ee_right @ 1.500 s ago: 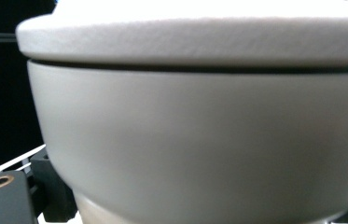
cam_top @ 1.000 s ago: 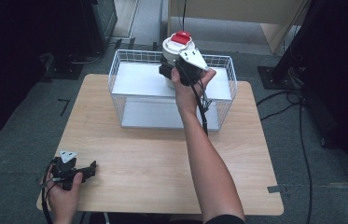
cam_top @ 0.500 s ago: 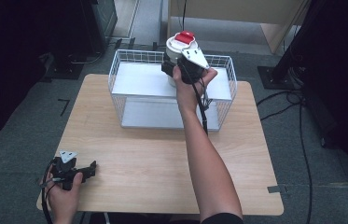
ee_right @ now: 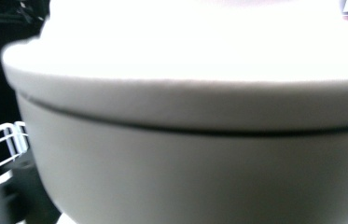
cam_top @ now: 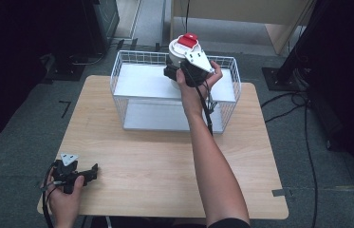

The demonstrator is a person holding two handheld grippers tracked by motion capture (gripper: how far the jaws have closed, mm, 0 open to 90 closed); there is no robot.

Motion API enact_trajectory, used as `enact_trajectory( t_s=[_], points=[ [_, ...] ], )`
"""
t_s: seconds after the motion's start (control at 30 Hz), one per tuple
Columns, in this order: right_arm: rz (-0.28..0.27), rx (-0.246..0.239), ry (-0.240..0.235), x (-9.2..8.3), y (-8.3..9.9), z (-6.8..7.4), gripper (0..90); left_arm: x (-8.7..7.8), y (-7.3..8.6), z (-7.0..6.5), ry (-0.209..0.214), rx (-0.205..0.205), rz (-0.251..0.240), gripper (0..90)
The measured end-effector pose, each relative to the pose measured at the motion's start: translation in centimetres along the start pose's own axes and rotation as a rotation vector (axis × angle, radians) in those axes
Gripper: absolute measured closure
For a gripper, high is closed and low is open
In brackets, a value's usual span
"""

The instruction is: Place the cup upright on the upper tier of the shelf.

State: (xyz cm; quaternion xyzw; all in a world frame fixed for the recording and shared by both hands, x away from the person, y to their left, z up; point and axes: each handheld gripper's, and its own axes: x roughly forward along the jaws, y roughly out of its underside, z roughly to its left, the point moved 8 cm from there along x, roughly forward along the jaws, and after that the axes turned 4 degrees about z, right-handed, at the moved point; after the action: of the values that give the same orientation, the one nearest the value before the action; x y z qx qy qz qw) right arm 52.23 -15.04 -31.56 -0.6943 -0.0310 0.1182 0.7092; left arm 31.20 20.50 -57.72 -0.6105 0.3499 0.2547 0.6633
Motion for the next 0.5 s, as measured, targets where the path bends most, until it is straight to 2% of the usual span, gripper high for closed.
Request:
enact_trajectory(
  t_s=[0.2, 0.5],
  points=[
    [0.015, 0.012, -0.06, -0.4, 0.0, 0.3, 0.0, 0.0, 0.0, 0.0, 0.0, 0.0, 0.0, 0.0],
    [0.026, -0.026, -0.069, -1.5, 1.0, 0.1, 0.0, 0.0, 0.0, 0.0, 0.0, 0.001, 0.001, 0.0]
  ],
)
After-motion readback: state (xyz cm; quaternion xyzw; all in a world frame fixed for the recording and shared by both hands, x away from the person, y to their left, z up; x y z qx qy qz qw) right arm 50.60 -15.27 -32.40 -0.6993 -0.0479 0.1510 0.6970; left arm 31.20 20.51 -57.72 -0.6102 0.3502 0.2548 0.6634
